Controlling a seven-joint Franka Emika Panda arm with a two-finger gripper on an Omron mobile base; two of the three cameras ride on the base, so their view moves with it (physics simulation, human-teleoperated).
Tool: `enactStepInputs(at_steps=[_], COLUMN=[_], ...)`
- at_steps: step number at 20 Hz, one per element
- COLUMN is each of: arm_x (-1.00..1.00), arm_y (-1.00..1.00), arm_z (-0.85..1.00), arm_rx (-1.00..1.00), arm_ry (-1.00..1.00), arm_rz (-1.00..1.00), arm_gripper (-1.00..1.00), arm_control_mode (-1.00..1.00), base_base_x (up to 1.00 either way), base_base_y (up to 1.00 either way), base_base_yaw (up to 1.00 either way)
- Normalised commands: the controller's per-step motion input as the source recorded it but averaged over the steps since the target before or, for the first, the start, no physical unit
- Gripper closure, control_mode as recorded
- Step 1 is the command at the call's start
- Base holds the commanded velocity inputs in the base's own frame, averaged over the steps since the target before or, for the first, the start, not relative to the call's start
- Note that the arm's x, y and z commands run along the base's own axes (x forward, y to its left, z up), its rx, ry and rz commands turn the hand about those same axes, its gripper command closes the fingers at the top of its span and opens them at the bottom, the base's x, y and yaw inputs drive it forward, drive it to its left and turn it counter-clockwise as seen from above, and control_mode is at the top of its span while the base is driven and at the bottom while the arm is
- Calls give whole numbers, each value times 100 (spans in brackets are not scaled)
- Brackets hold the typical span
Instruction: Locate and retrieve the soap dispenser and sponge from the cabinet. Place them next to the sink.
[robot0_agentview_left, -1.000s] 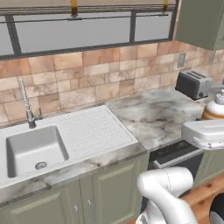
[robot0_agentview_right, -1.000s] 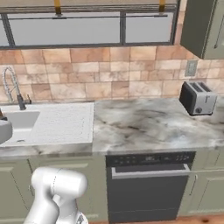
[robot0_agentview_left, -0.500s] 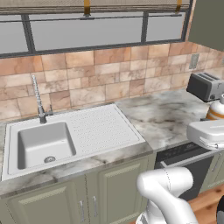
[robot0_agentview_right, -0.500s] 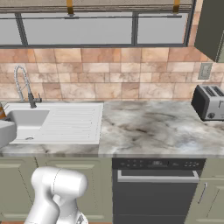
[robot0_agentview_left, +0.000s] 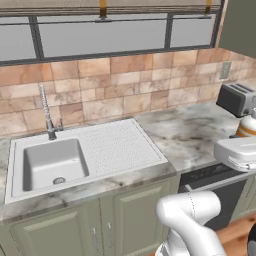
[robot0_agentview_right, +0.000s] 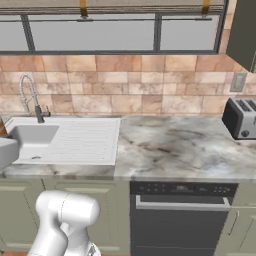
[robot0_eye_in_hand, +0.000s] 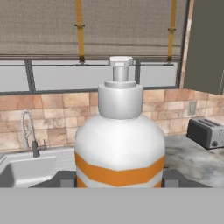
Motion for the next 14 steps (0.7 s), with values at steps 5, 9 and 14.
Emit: enactStepInputs(at_steps=[5, 9, 14], arm_x=[0, 0, 0], arm_y=[0, 0, 0], arm_z=[0, 0, 0], arm_rx=[0, 0, 0], arm_ry=[0, 0, 0], arm_rz=[0, 0, 0], arm_gripper=[100, 100, 100], arm_control_mode=[100, 100, 100], base_base_x=[33, 40, 43], base_base_y=[1, 1, 0], base_base_yaw=[5, 4, 6])
